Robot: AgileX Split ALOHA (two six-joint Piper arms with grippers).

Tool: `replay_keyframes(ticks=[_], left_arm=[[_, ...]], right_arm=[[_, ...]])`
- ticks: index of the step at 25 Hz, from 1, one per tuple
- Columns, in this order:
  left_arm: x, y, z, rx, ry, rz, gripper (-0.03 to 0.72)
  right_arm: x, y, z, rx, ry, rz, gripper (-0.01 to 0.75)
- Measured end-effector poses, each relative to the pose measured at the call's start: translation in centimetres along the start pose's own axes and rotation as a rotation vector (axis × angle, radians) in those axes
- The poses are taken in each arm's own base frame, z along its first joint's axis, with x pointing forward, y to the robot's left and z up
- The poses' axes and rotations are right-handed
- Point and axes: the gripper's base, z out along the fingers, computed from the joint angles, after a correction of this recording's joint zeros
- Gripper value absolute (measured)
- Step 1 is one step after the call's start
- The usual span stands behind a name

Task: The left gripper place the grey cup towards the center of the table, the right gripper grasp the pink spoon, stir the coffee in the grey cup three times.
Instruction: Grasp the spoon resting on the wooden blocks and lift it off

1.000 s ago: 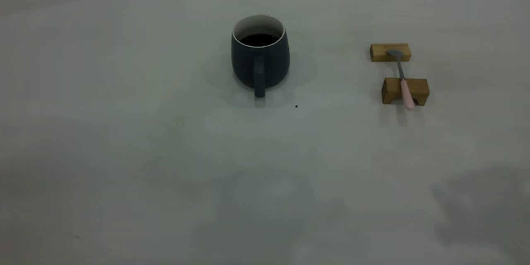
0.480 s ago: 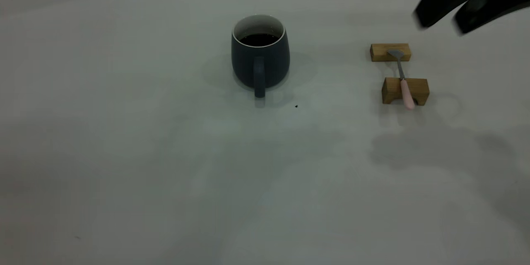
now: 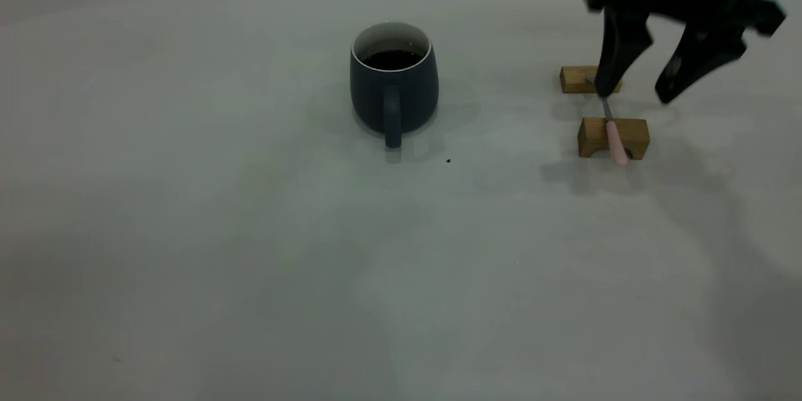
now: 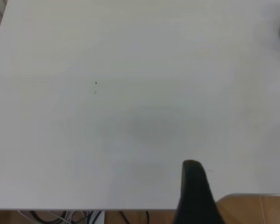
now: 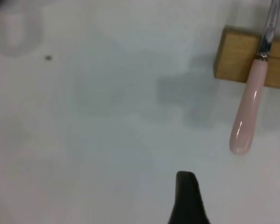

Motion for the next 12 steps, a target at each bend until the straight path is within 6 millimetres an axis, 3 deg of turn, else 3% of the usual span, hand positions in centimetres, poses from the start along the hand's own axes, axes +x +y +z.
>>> replay_keyframes(ticks=[6, 12], left_arm=[[0.0, 0.0, 0.0, 0.0, 0.0, 0.0, 0.567], [0.0, 0.0, 0.0, 0.0, 0.0, 0.0, 0.567]], right_arm=[[-0.3, -0.8, 4.0, 0.016, 0.06, 0.016, 0.589], [-0.9, -1.0, 5.6, 0.02, 0.064, 0.019, 0.589]])
